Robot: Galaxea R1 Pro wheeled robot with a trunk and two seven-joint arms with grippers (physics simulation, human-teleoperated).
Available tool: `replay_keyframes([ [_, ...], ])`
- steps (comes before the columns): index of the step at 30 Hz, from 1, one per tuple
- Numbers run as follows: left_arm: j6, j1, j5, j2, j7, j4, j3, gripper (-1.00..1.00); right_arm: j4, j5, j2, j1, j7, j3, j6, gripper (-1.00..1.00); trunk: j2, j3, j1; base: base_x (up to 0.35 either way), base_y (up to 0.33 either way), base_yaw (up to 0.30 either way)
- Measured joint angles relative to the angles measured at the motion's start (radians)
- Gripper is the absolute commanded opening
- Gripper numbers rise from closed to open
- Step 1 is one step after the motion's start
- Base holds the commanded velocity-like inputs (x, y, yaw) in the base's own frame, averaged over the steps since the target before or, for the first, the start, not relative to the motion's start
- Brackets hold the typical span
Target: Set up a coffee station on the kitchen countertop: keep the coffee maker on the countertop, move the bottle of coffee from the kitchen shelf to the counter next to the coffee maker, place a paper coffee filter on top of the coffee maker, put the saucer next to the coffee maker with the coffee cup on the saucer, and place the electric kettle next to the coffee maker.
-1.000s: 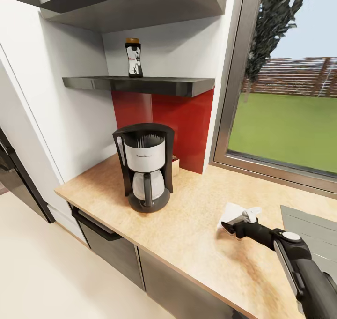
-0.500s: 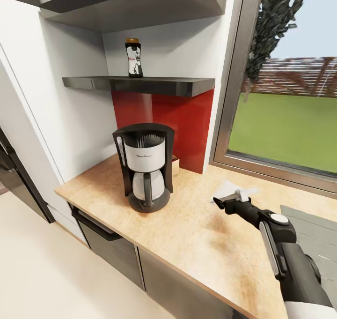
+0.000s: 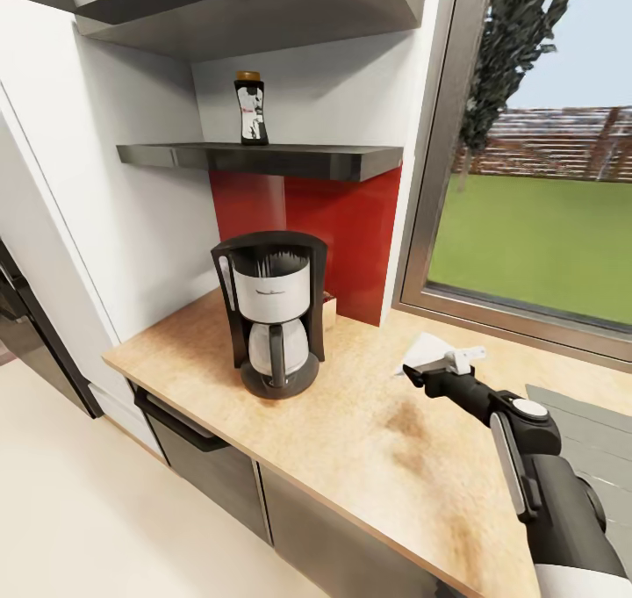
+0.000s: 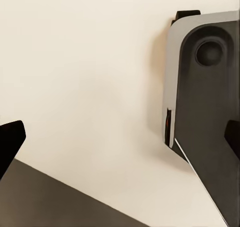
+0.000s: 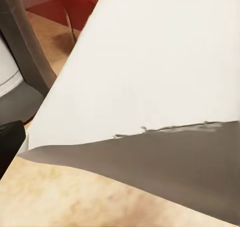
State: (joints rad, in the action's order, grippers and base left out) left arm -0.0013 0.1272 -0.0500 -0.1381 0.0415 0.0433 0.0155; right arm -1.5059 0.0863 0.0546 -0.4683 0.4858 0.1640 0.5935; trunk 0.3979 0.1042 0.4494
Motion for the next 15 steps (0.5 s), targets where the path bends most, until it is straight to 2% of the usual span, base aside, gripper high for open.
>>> replay_keyframes([
  [1, 0.0, 0.001, 0.0, 0.002, 0.0, 0.001, 0.0, 1.0, -0.001, -0.003, 0.001, 0.0, 0.02, 0.039, -0.001, -1.0, 0.0, 0.0, 0.0, 0.0, 0.196, 0.0],
  [7, 0.0, 0.001, 0.0, 0.005, 0.001, 0.001, 0.0, 1.0, -0.001, -0.025, 0.001, 0.0, 0.136, 0.116, -0.003, -1.0, 0.0, 0.0, 0.0, 0.0, 0.266, -0.023],
  [11, 0.0, 0.001, 0.0, 0.007, 0.001, 0.001, -0.001, 1.0, -0.001, -0.028, 0.002, 0.0, 0.177, 0.137, -0.003, -1.0, 0.0, 0.0, 0.0, 0.0, 0.3, -0.205],
  [15, 0.0, 0.001, 0.0, 0.008, 0.0, 0.001, -0.001, 1.0, -0.001, -0.028, 0.001, 0.0, 0.185, 0.143, -0.004, -1.0, 0.0, 0.0, 0.0, -0.033, 0.302, -0.262],
])
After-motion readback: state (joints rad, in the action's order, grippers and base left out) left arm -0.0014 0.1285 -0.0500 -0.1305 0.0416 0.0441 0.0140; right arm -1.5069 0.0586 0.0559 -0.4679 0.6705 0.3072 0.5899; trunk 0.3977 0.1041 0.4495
